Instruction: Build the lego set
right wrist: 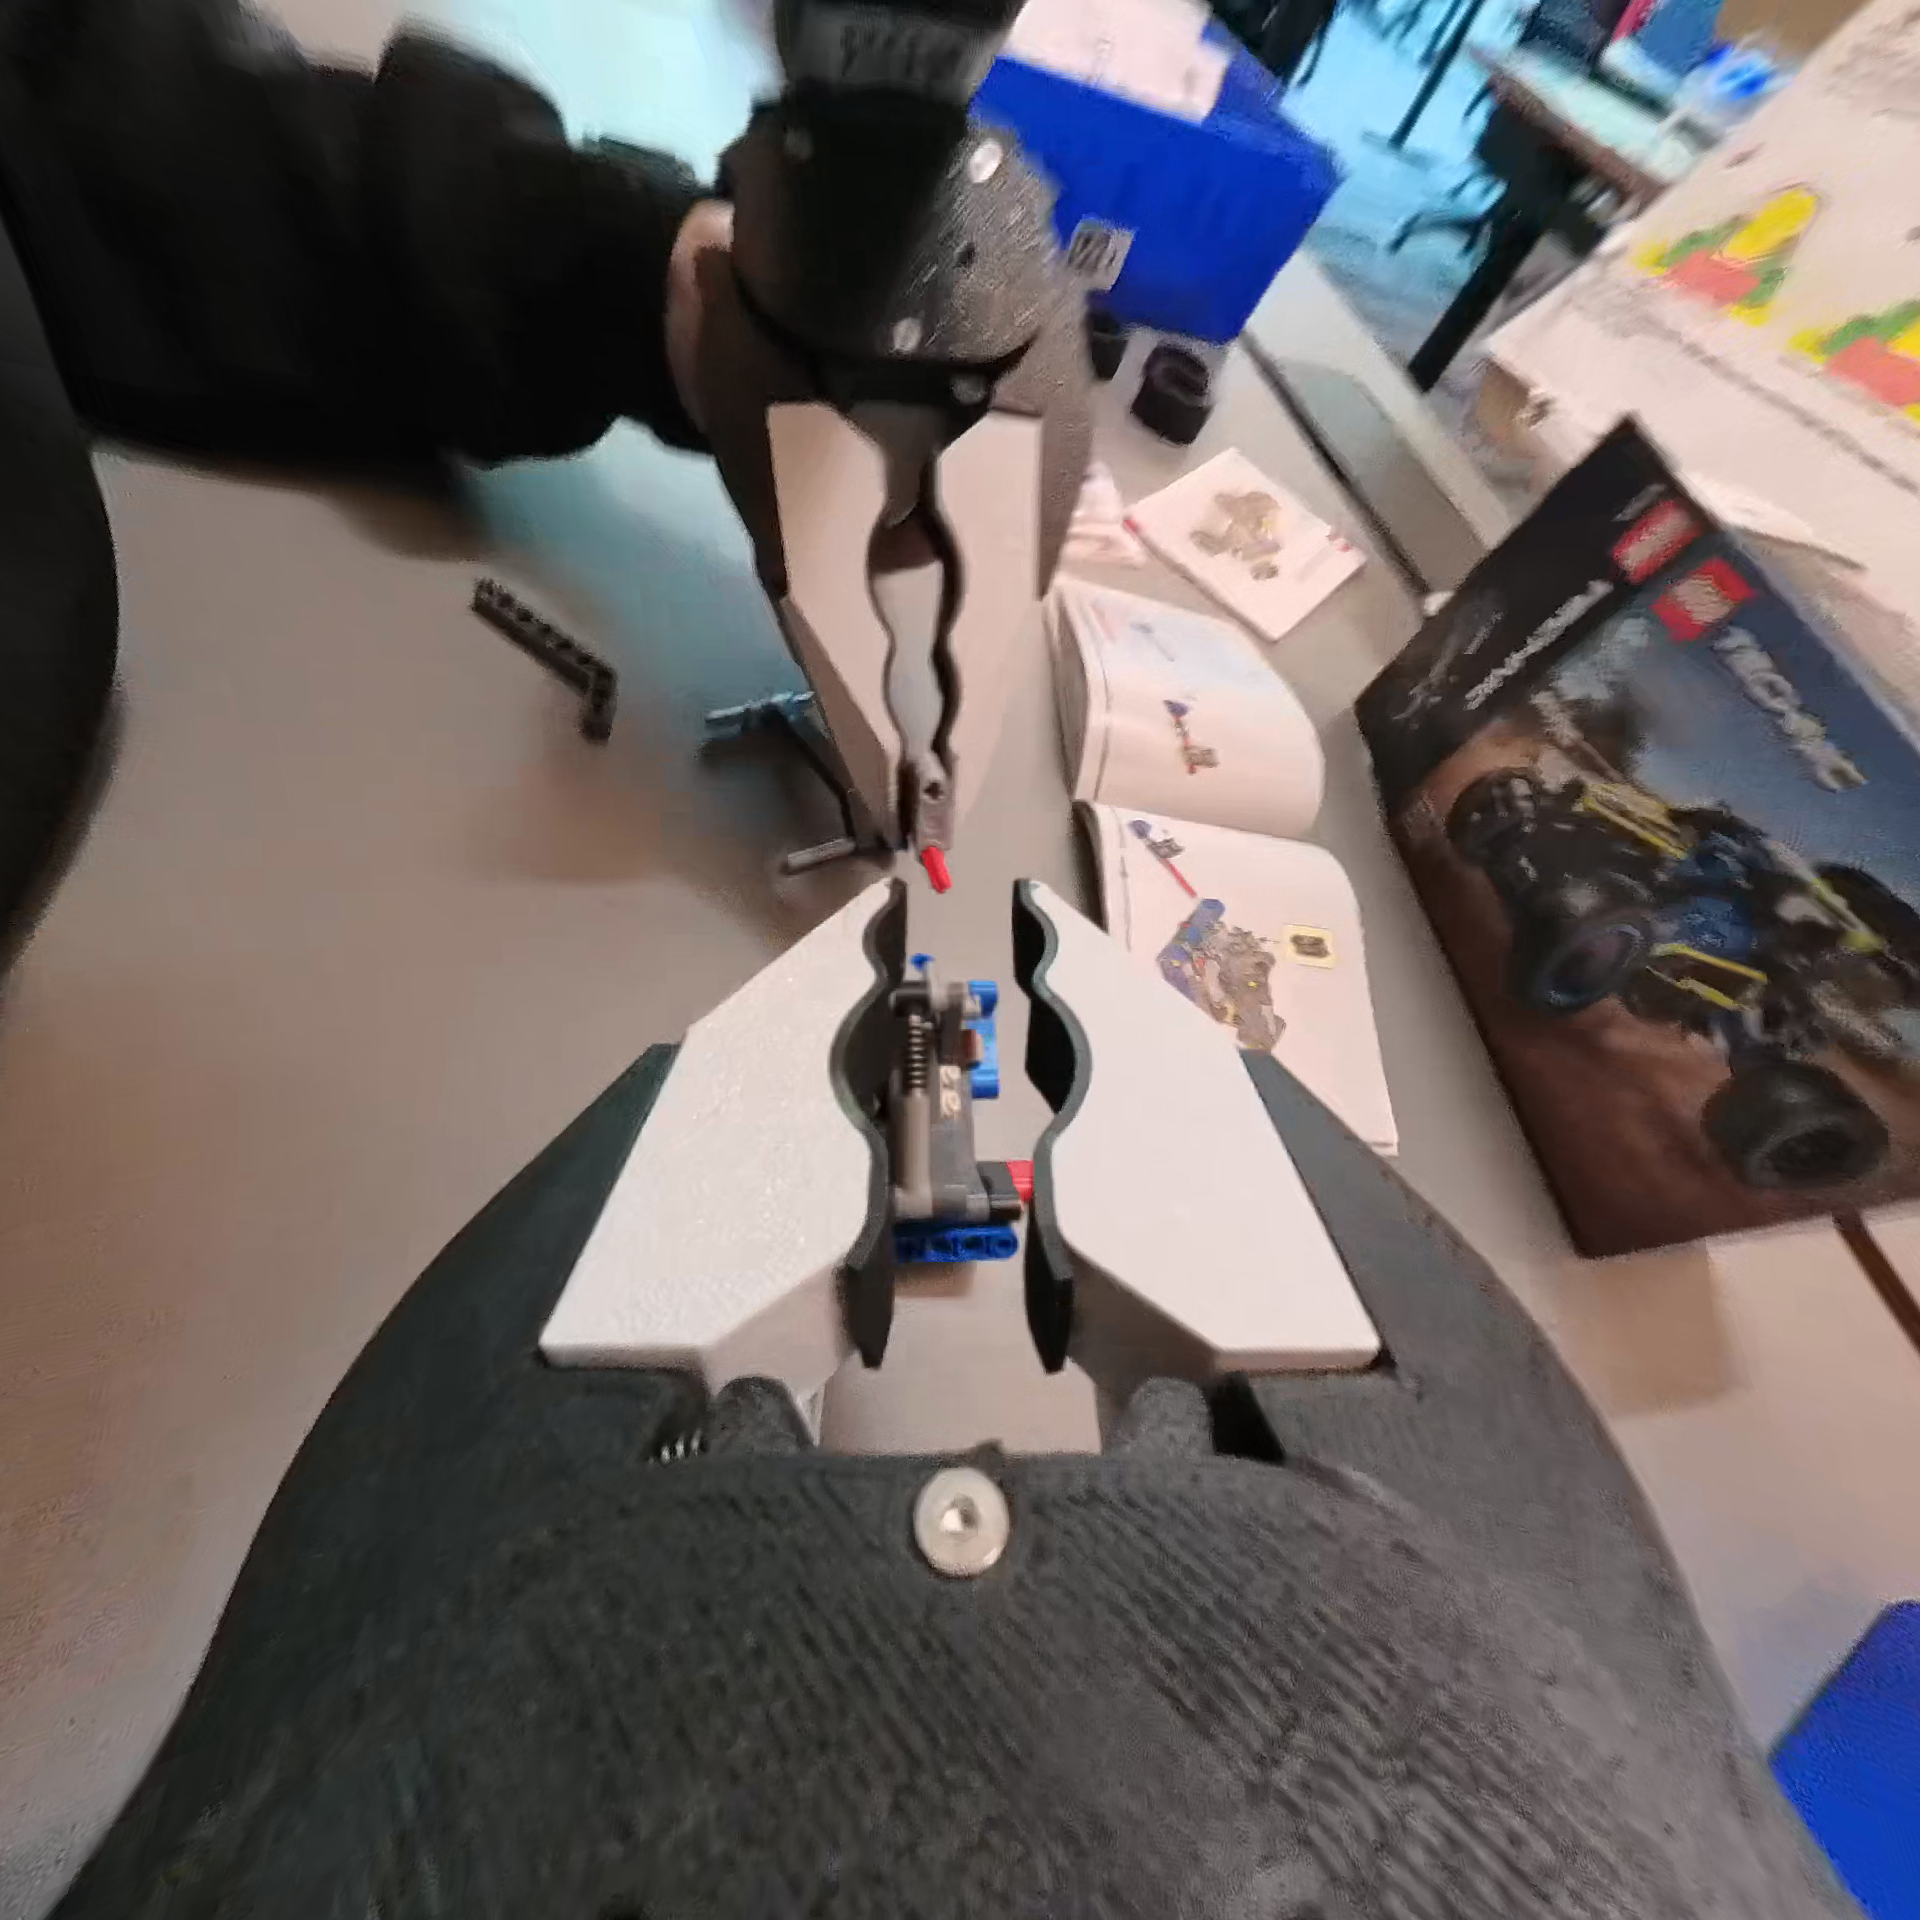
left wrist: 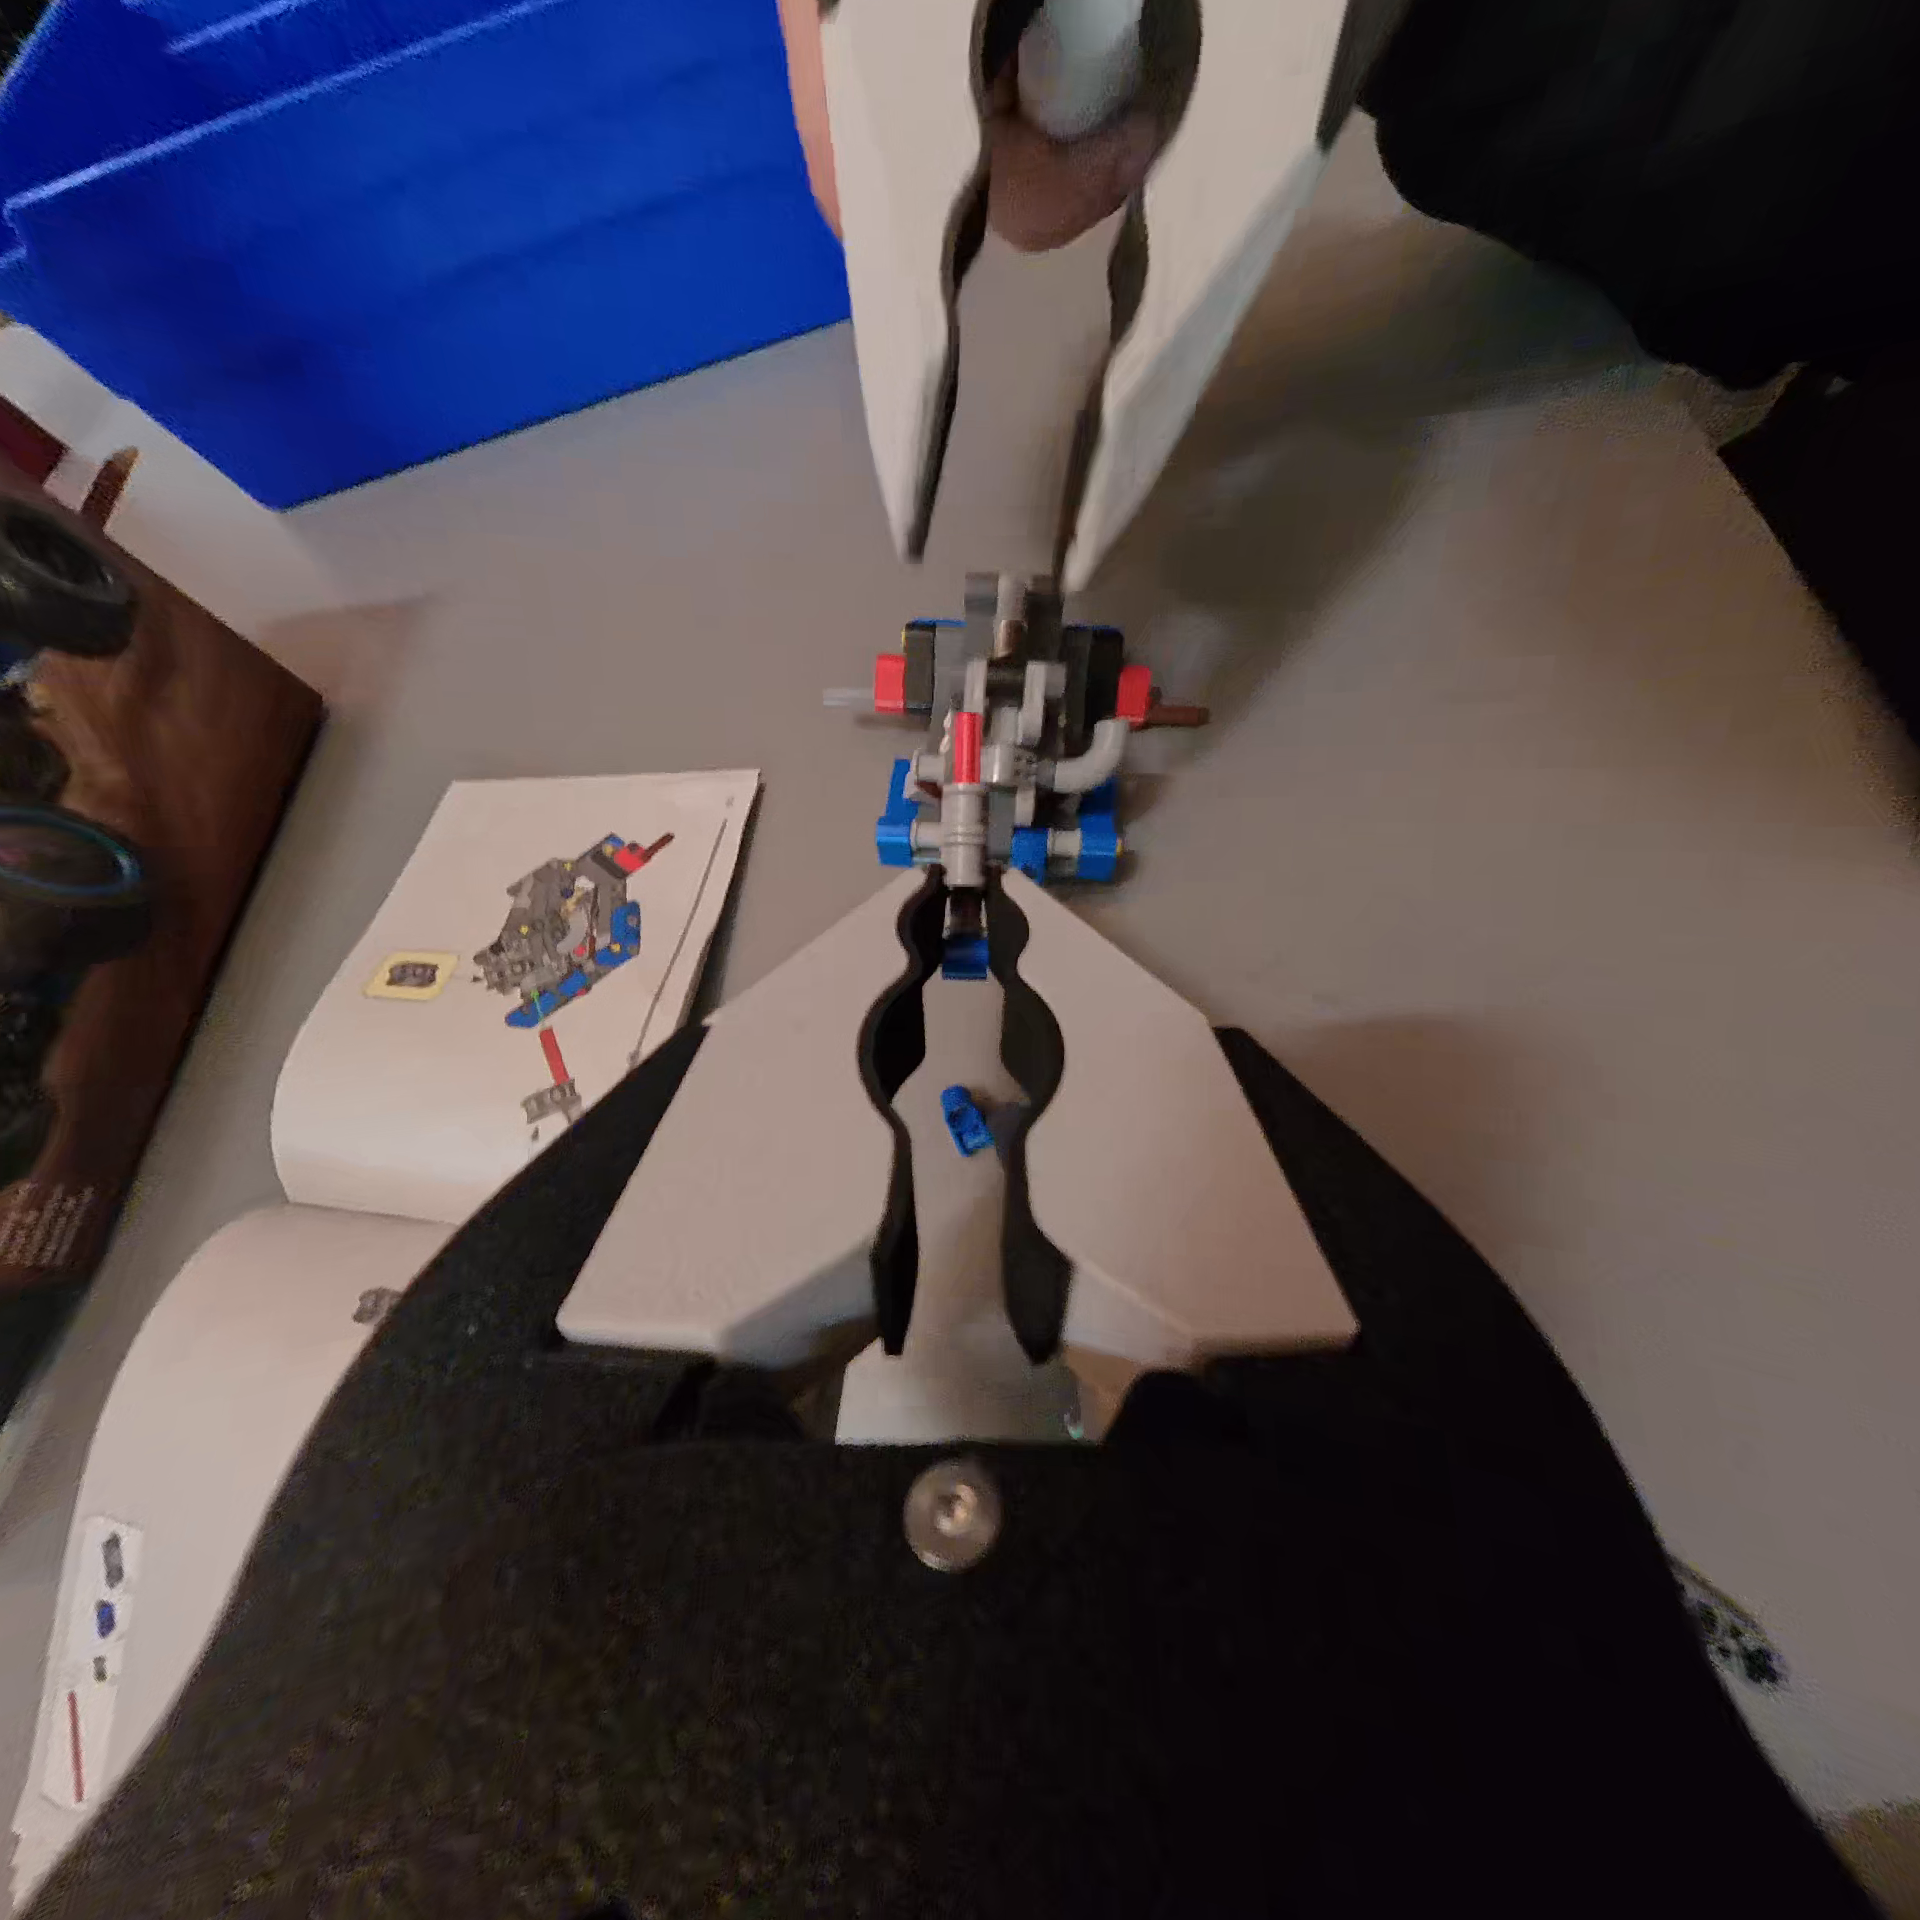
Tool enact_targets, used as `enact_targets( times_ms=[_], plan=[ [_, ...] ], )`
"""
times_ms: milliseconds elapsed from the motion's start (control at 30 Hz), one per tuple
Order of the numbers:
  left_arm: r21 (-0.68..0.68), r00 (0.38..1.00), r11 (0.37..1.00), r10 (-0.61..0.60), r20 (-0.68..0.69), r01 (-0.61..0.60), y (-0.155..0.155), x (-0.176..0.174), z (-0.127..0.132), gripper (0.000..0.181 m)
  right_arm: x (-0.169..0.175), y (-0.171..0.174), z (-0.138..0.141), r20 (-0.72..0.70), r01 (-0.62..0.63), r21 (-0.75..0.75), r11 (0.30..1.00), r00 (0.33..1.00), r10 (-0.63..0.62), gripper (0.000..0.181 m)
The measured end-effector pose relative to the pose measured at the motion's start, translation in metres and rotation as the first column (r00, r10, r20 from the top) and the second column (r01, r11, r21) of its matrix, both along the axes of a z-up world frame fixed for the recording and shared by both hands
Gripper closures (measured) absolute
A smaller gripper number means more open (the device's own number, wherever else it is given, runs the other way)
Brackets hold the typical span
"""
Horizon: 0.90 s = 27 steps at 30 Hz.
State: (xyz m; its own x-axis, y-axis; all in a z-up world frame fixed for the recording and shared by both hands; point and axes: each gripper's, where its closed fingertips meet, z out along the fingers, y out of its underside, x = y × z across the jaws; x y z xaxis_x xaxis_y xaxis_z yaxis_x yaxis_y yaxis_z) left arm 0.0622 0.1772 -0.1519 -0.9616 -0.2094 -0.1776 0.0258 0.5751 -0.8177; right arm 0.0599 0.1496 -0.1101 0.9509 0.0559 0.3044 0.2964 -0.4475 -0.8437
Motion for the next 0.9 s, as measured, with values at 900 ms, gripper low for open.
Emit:
enact_targets(
  times_ms=[900],
  plan=[
    [0.108, 0.994, 0.994, -0.01, 0.108, -0.002, 0.0, -0.006, -0.015, 0.177, -0.006, 0.015, -0.04, 0.039, -0.029, -0.26, 0.965, 0.998, 0.04, 0.179]
  ],
)
